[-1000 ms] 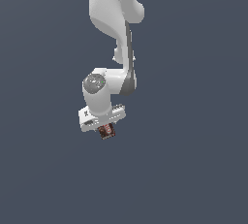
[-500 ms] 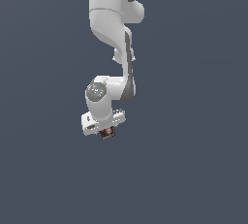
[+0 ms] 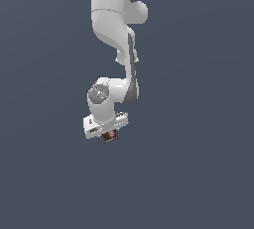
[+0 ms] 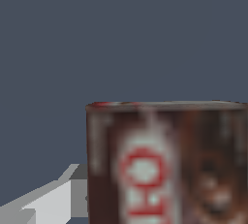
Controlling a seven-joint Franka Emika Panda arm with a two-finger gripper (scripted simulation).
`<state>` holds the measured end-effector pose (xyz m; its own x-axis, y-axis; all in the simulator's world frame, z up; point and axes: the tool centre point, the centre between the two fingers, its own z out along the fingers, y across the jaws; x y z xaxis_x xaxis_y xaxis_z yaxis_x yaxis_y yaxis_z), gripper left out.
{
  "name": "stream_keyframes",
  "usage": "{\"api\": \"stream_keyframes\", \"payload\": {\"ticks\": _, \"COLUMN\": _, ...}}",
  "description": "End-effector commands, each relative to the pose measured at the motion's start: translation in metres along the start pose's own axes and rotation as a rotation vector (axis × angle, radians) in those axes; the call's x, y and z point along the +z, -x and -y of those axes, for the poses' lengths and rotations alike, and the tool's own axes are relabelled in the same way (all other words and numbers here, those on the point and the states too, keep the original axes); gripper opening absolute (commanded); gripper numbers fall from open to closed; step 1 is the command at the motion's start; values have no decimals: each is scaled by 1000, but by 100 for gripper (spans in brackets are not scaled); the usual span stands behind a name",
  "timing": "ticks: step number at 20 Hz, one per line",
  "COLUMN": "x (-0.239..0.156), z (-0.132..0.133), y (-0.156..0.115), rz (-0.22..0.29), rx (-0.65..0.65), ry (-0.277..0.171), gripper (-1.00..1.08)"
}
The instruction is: Pick up the object and move it to a goal position.
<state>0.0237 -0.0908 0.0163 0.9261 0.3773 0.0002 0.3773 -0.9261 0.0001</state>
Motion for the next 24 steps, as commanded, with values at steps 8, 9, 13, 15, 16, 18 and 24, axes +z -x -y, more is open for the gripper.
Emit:
{"api": "stream_keyframes", "payload": {"ticks": 8, "x": -9, "z": 0, "y": 2, "rz": 0, "rx": 0, "ry": 0, "gripper": -100}}
{"api": "stream_keyframes", "payload": {"ticks": 9, "x": -12, "z": 1, "y": 3, "rz": 0, "rx": 0, "ry": 0, "gripper": -100}}
{"api": "stream_keyframes", "payload": {"ticks": 13, "x": -30, "z": 1, "y": 7, "rz": 0, "rx": 0, "ry": 0, "gripper": -100}}
{"api": "stream_keyframes", "payload": {"ticks": 15, "x": -43, "z": 2, "y": 10, "rz": 0, "rx": 0, "ry": 0, "gripper": -100}}
{"api": "stream_keyframes", "payload": {"ticks": 16, "x": -50, "z": 2, "y": 11, "rz": 0, "rx": 0, "ry": 0, "gripper": -100}}
{"api": "stream_keyframes", "payload": {"ticks": 18, "x": -66, "z": 3, "y": 15, "rz": 0, "rx": 0, "ry": 0, "gripper": -100}}
{"api": "stream_keyframes", "payload": {"ticks": 24, "x": -127, "z": 5, "y": 28, "rz": 0, "rx": 0, "ry": 0, "gripper": -100}}
